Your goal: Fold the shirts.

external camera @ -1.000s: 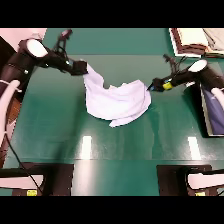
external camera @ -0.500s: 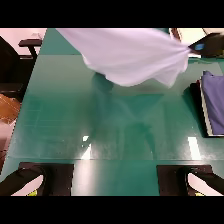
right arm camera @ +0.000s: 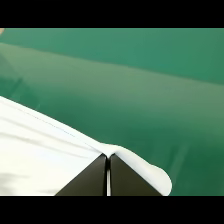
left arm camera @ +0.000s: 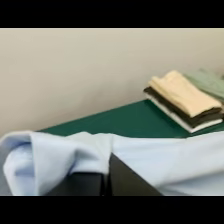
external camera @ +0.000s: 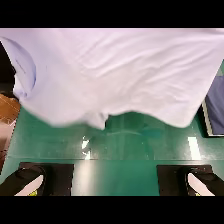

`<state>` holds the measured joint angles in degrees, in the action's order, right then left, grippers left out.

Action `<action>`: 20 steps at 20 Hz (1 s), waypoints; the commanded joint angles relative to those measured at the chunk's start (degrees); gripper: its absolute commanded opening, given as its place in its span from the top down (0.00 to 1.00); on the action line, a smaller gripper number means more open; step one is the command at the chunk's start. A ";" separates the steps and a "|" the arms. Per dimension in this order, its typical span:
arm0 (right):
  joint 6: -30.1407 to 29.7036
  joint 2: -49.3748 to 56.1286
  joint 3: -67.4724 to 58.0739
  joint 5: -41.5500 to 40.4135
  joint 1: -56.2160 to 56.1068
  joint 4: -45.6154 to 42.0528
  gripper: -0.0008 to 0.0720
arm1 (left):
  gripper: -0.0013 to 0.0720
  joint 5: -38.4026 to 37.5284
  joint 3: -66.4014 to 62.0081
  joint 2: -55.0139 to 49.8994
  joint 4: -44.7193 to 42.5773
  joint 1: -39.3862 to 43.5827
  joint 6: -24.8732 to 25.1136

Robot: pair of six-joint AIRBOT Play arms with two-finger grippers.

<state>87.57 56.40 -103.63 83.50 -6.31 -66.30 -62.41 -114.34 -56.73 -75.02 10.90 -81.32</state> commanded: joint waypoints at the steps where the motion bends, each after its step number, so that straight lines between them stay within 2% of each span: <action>1: 5.68 7.39 1.42 3.48 -3.10 -1.53 0.97 | 0.95 -4.81 -0.33 -9.88 -5.86 -0.07 0.11; 5: 7.61 19.52 11.39 -1.51 -8.66 -7.10 0.97 | 0.95 -7.87 -0.33 -30.34 -3.74 -0.07 -1.44; 7: 7.58 24.59 15.08 -7.61 -10.08 -6.40 0.97 | 0.95 -7.87 -0.35 -39.21 -3.28 -0.07 -3.04; 9: 7.50 29.16 15.26 -10.19 -10.40 -4.66 0.97 | 0.95 -8.57 -0.35 -45.29 -3.41 -0.13 -4.26; 10: 7.30 30.95 14.56 -10.32 -10.38 -3.63 0.97 | 0.77 -9.25 -0.35 -47.12 -3.43 -0.13 -4.22; 11: 7.32 32.59 13.35 -10.03 -10.36 -3.74 0.97 | 0.31 -9.92 -0.35 -48.04 -3.45 -0.13 -4.22; 12: 7.23 34.10 11.76 -9.44 -10.19 -3.72 0.85 | 0.21 -10.23 -0.24 -48.15 -3.69 -0.15 -4.20; 13: 6.60 35.32 9.88 -8.70 -9.75 -3.67 0.50 | 0.27 -10.84 -0.50 -47.95 -3.63 -0.48 -4.20; 14: 5.81 36.22 7.93 -7.04 -9.38 -3.65 0.43 | 0.30 -12.44 -0.90 -47.47 -3.63 -1.25 -4.20; 17: 0.00 35.28 5.95 -0.11 -7.54 -1.31 0.44 | 0.30 -20.31 -0.35 -43.28 -2.89 -5.40 -4.11; 20: -4.09 28.92 13.51 1.51 -4.66 6.73 0.44 | 0.30 -22.12 7.32 -35.85 2.14 -10.47 -3.65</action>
<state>88.01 88.68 -93.89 81.87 -12.95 -65.84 -80.79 -111.74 -97.41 -76.69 4.19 -85.38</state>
